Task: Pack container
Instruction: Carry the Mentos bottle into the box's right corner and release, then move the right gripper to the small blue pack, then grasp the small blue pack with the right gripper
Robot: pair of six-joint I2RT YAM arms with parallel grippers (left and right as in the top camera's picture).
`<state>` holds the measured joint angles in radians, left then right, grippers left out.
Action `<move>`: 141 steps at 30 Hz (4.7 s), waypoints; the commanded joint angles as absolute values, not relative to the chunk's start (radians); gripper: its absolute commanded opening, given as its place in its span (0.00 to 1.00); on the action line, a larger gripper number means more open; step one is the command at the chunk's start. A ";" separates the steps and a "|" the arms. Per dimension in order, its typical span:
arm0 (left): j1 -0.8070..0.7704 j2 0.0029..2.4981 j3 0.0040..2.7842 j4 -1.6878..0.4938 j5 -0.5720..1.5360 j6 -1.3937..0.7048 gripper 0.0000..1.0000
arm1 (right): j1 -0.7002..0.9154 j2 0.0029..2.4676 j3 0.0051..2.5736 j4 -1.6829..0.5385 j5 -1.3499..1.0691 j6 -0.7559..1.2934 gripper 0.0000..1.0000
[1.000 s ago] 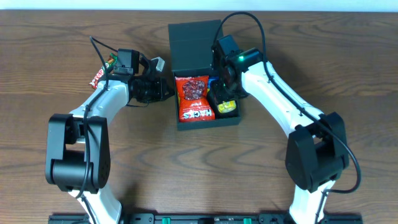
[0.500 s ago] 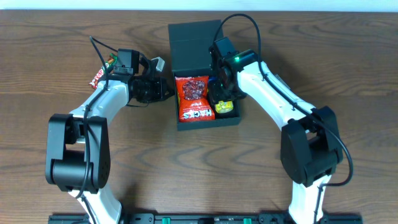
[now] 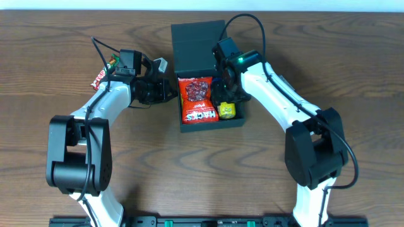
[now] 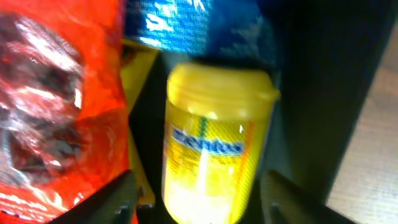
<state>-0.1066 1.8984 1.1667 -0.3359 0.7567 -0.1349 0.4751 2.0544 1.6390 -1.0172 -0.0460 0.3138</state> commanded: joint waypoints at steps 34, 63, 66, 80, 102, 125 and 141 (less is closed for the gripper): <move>-0.111 1.910 1.158 -0.336 0.775 -0.140 0.06 | 0.486 2.115 1.634 -1.013 0.121 0.410 0.01; -0.111 1.910 1.158 -0.336 0.775 -0.147 0.06 | 0.448 1.975 1.954 -1.073 0.155 0.246 0.67; -0.111 1.910 1.158 -0.336 0.775 -0.147 0.06 | 0.409 1.946 1.965 -1.061 0.282 0.246 0.85; -0.111 1.910 1.158 -0.335 0.775 -0.147 0.06 | 0.067 1.949 1.685 -1.031 0.131 0.745 0.82; -0.111 1.910 1.158 -0.342 0.775 -0.147 0.06 | 0.023 2.058 1.522 -0.856 0.017 0.976 0.78; -0.111 1.910 1.158 -0.341 0.775 -0.147 0.06 | 0.005 2.126 1.522 -0.759 -0.005 0.976 0.82; -0.111 1.910 1.158 -0.341 0.775 -0.147 0.06 | 0.005 2.128 1.522 -0.749 -0.001 0.963 0.92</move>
